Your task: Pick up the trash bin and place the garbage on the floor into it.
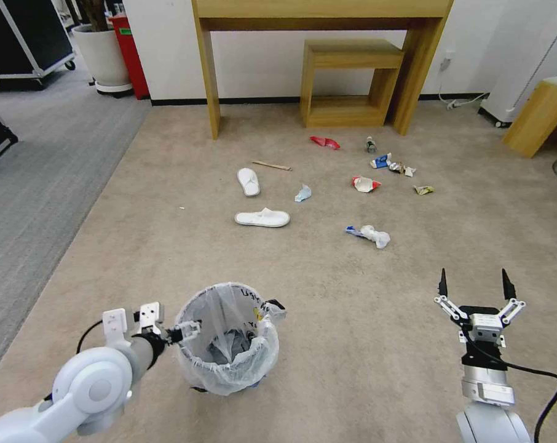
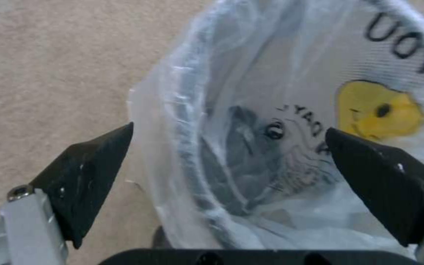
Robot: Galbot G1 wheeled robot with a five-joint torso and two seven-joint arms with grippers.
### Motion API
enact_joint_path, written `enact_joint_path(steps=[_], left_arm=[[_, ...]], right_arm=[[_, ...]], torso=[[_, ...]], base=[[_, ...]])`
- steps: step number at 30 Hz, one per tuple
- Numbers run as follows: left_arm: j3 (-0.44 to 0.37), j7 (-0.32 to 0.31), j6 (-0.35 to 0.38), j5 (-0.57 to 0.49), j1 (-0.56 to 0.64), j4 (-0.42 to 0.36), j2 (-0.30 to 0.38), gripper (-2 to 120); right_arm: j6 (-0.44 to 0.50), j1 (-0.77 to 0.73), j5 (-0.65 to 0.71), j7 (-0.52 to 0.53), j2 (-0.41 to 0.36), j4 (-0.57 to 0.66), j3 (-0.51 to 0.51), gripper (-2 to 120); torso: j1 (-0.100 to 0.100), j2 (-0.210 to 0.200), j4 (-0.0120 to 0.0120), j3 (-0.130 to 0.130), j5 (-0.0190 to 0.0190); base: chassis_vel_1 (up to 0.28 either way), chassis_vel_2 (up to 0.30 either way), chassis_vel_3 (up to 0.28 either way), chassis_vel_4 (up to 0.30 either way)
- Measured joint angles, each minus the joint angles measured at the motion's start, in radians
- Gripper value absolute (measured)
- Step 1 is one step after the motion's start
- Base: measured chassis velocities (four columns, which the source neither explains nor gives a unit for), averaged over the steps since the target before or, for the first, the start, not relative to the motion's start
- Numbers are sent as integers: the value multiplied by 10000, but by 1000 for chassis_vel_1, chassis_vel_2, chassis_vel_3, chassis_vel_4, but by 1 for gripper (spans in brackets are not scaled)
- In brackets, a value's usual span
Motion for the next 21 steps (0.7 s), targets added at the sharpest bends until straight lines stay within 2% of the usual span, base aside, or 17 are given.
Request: enact_joint_path(steps=[7,21], left_arm=[[-36,335,13,297,-115,661,48,99],[1042,446,-52,489,-976,1419,-238,98]], right_arm=[[69,-136,-42,-5,15,73,71,100],[136,-209,-153,-11,152,110,235,100]], torso=[[0,0,-1,0,0],[0,0,0,0,0]], base=[[0,0,0,0],[0,0,0,0]])
